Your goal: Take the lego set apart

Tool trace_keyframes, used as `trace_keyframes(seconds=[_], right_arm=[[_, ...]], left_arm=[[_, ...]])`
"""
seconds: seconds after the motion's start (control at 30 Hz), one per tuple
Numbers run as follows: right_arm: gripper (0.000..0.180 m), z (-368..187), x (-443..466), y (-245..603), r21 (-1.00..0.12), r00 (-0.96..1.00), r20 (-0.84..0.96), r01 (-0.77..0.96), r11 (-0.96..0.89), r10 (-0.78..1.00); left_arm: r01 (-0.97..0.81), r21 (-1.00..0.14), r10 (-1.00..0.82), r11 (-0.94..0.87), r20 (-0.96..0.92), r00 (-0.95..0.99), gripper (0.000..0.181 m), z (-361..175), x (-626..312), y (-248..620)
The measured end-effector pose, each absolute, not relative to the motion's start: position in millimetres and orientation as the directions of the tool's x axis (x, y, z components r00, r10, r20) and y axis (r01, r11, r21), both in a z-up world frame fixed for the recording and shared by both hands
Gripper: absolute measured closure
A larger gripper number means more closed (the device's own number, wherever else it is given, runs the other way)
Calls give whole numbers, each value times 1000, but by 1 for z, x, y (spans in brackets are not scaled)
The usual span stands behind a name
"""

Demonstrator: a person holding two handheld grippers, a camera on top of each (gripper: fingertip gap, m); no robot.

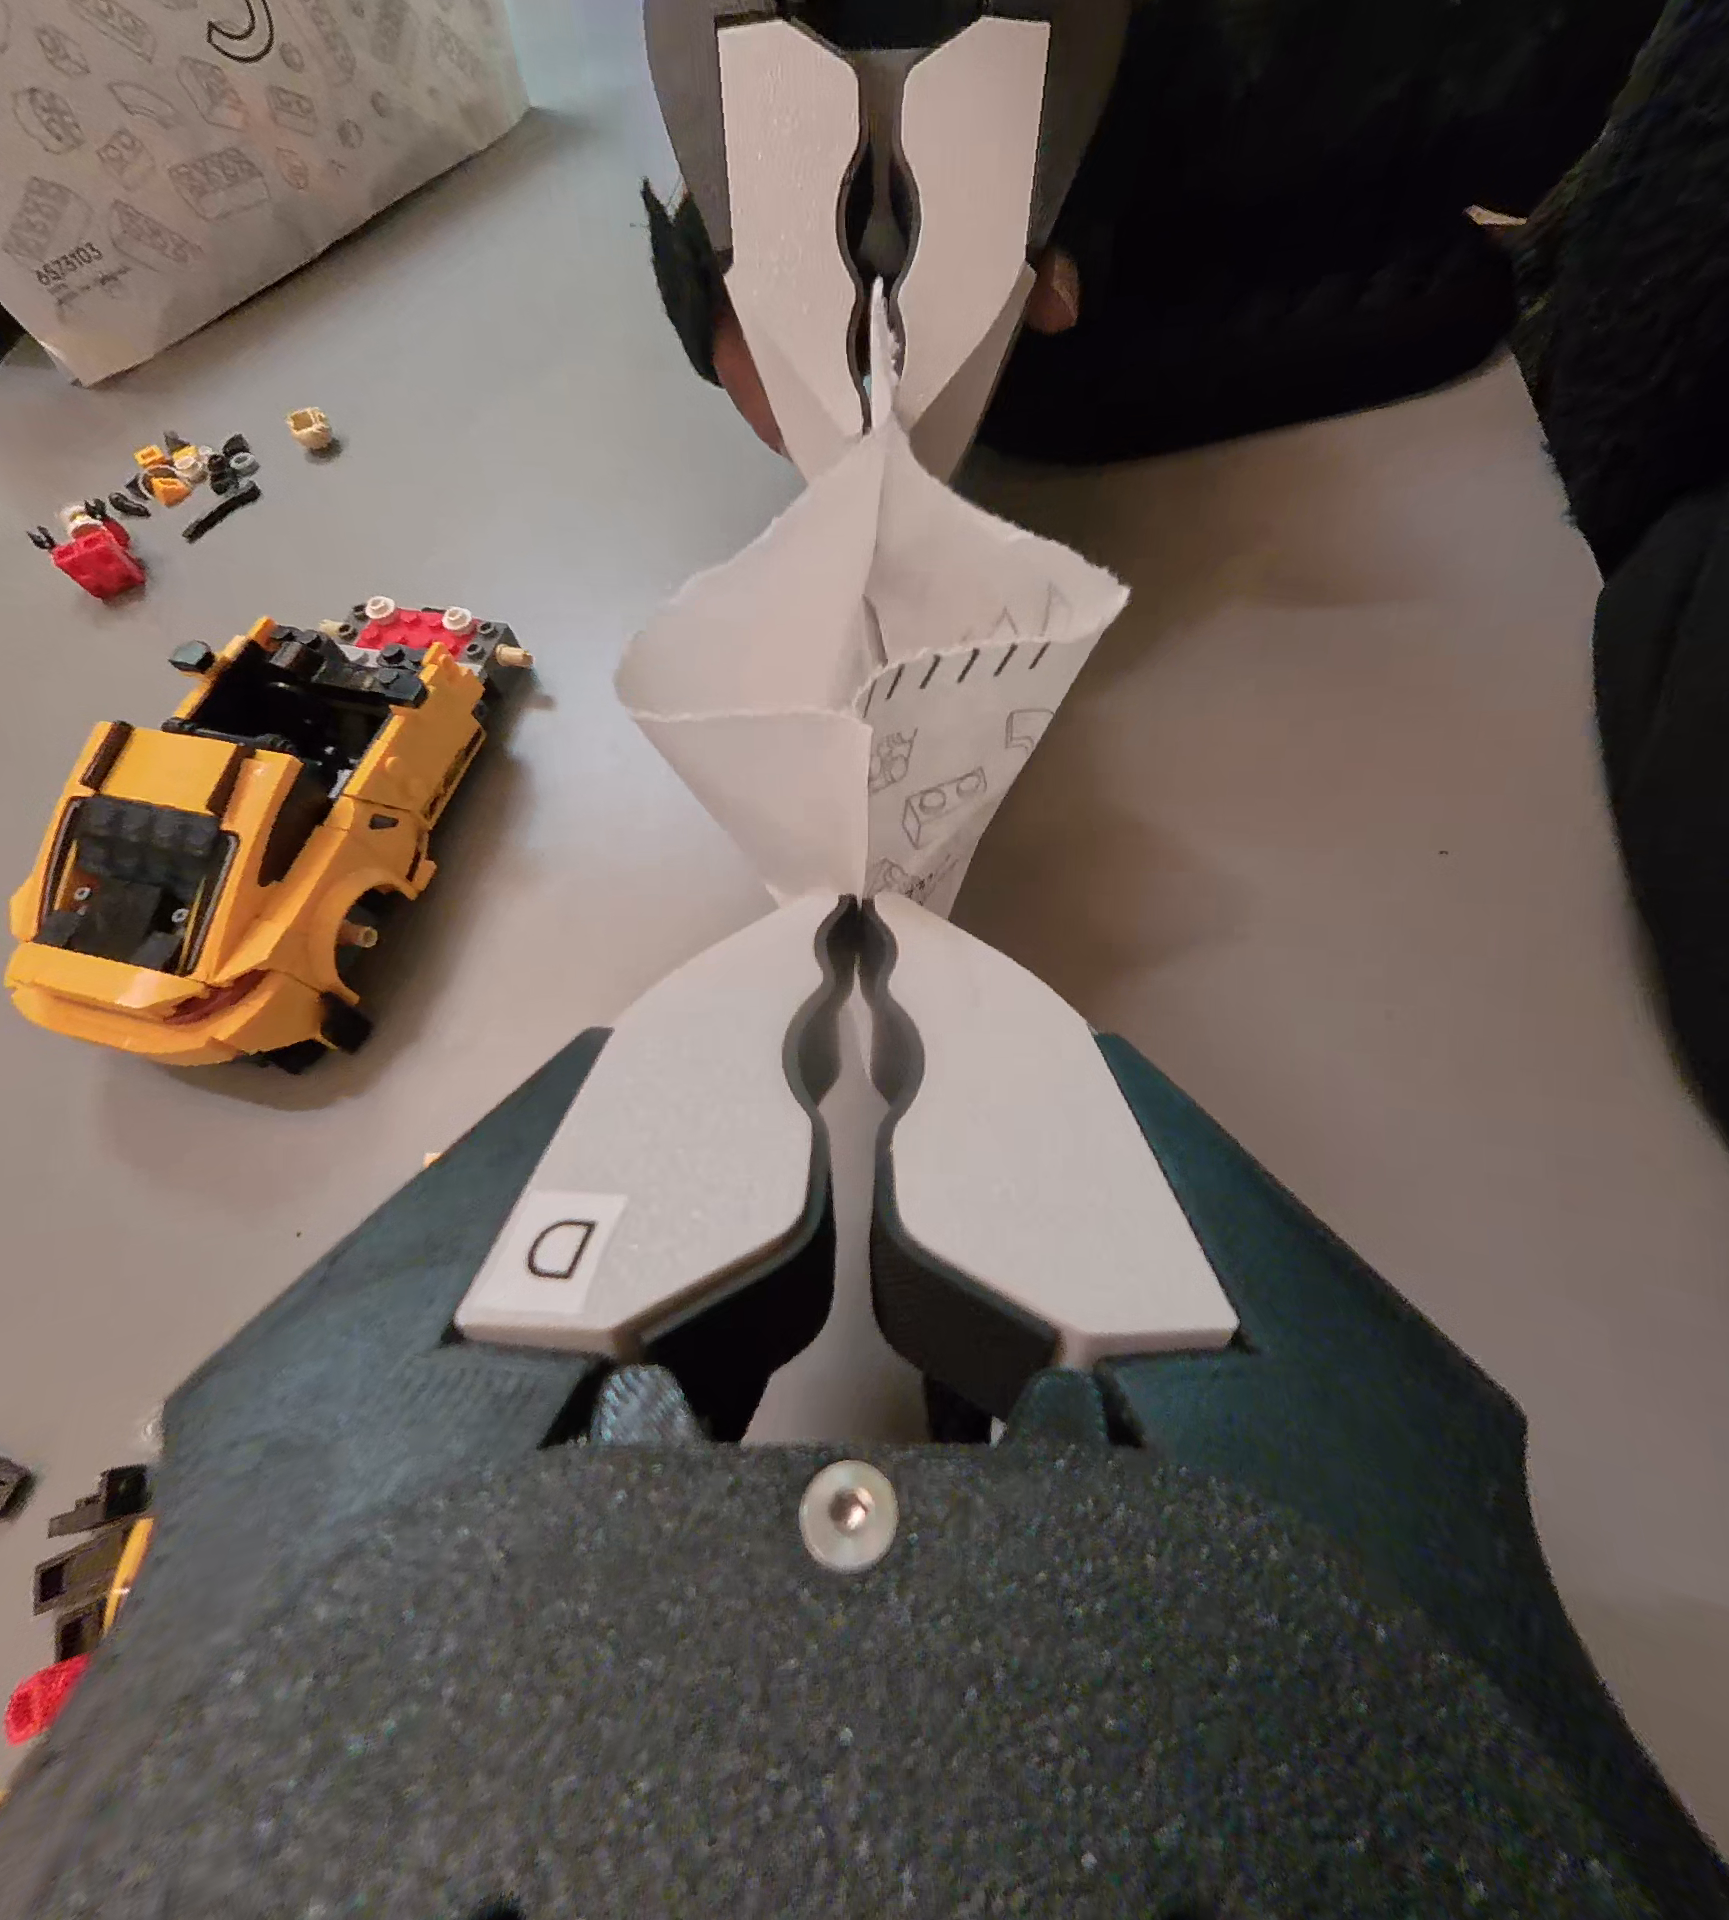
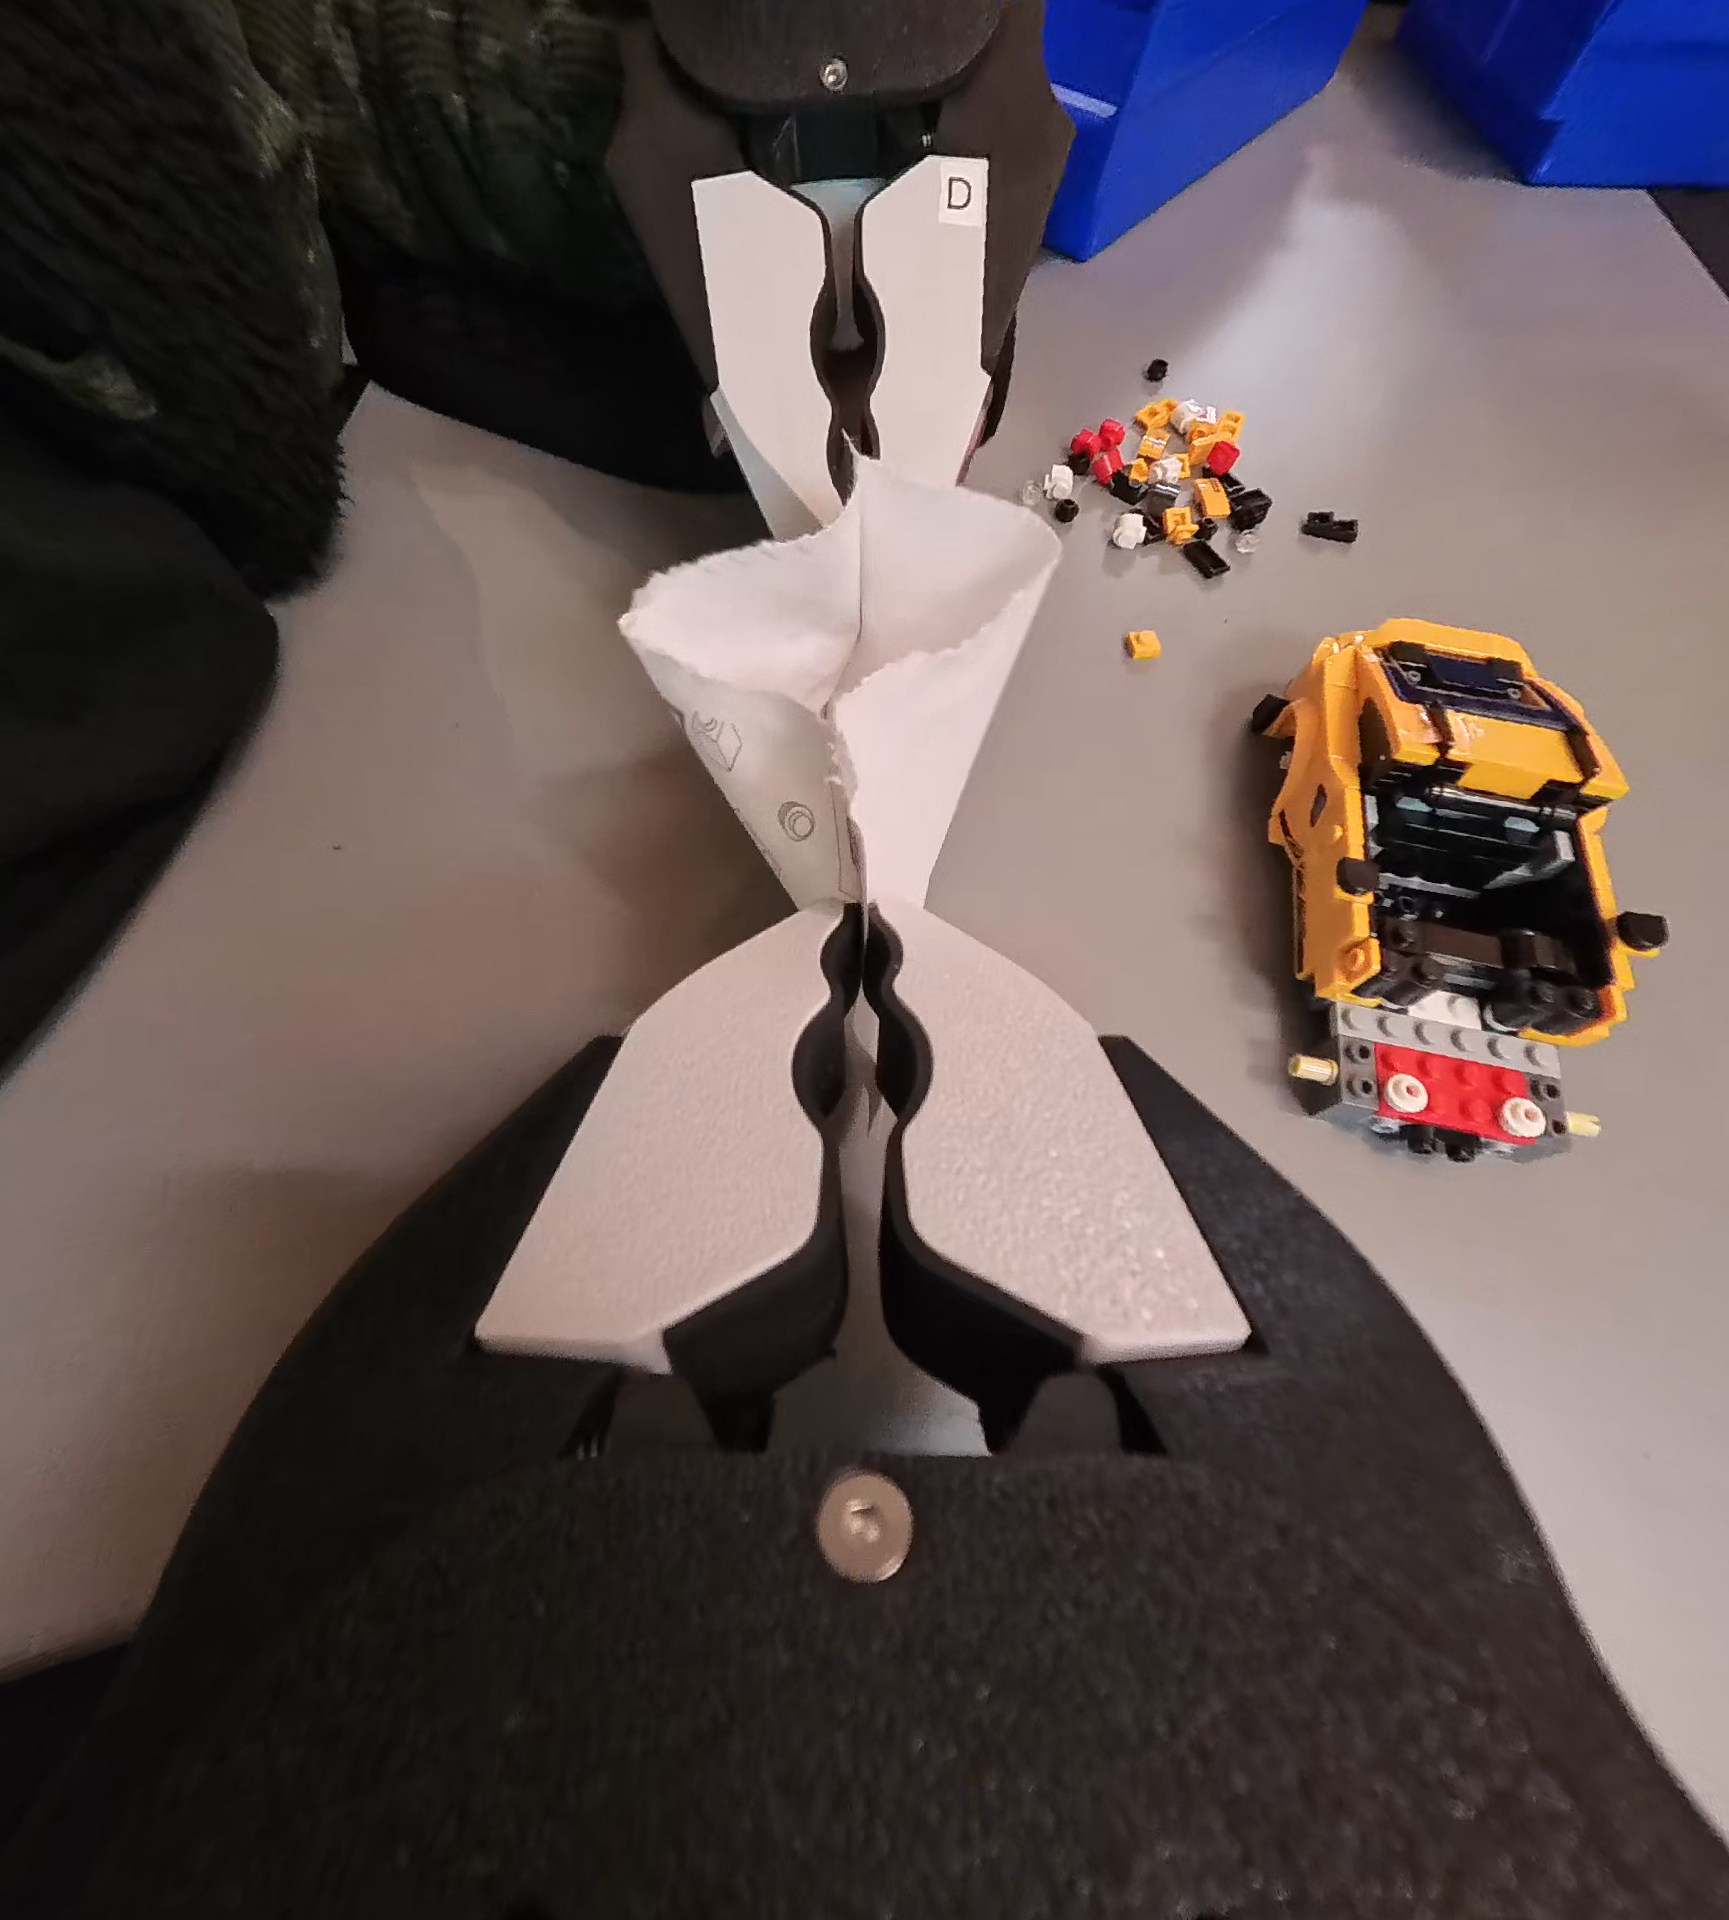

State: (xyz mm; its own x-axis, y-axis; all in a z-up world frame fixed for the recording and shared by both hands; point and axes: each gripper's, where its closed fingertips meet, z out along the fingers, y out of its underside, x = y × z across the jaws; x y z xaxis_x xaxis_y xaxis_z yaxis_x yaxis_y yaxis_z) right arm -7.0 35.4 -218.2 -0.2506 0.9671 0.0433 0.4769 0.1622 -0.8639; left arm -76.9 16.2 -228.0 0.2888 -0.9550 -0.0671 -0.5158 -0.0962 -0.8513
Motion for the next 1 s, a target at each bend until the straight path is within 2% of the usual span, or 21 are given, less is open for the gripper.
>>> trace_keyframes(seconds=[0.1,0.2,0.33,0.5,0.7,0.83,1.0], right_arm=[[180,-218,-3,40,-865,-232,50,476,158,972],[180,-216,4,50,-878,-199,29,463,120,980],[180,-215,15,63,-881,-147,36,463,101,988],[180,-219,22,74,-885,-102,16,462,62,995],[180,-223,22,77,-883,-93,2,467,45,996],[180,-223,22,77,-883,-88,-3,469,39,996],[180,-223,21,78,-883,-83,-10,468,30,996]], left_arm=[[-509,-856,-951,-92,-76,301,179,-226,-80,20],[-422,-897,-947,-133,-11,322,158,-211,-87,22],[-351,-915,-860,-196,-12,510,155,-193,-129,51],[-388,-827,-627,-408,-55,777,140,-220,-202,81],[-386,-735,-516,-557,-57,855,119,-246,-232,83],[-392,-680,-523,-620,-13,852,118,-263,-230,80],[-362,-653,-502,-665,32,864,142,-268,-230,84]])
